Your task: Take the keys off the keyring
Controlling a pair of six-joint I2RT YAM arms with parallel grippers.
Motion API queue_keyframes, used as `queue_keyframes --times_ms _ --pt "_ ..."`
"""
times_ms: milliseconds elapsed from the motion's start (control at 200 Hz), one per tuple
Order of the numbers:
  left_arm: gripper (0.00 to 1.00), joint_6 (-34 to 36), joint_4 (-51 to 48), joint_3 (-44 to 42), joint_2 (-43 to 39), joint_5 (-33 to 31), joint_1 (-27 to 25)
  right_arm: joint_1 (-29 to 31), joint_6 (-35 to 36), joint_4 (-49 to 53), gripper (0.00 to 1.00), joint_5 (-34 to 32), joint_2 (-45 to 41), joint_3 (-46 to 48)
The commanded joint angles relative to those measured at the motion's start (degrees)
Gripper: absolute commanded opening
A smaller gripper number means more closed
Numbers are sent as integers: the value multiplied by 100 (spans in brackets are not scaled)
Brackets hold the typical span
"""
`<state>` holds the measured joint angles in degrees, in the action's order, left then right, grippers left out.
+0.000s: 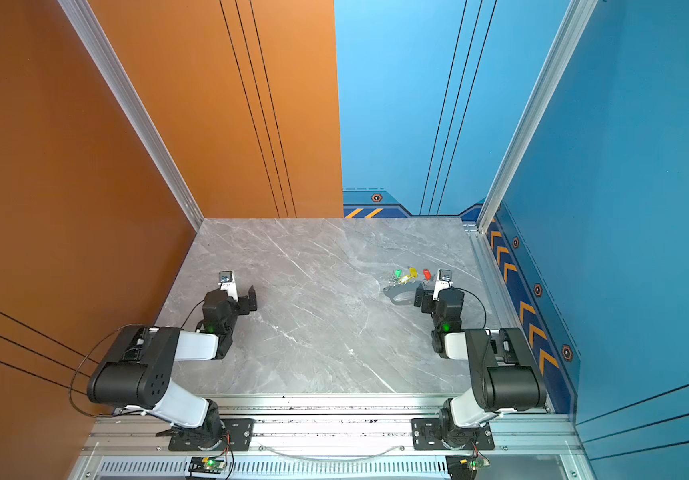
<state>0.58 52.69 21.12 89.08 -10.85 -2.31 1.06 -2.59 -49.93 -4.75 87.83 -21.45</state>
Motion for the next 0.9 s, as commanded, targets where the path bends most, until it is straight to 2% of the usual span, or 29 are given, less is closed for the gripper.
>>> queue_keyframes --times_ms 0,891 --pt "98 -36 -79 88 23 127 20 -27 -67 111 100 1 -10 -82" --pt "98 -40 -80 100 35 141 28 -62 -93 105 100 78 -7 -76"
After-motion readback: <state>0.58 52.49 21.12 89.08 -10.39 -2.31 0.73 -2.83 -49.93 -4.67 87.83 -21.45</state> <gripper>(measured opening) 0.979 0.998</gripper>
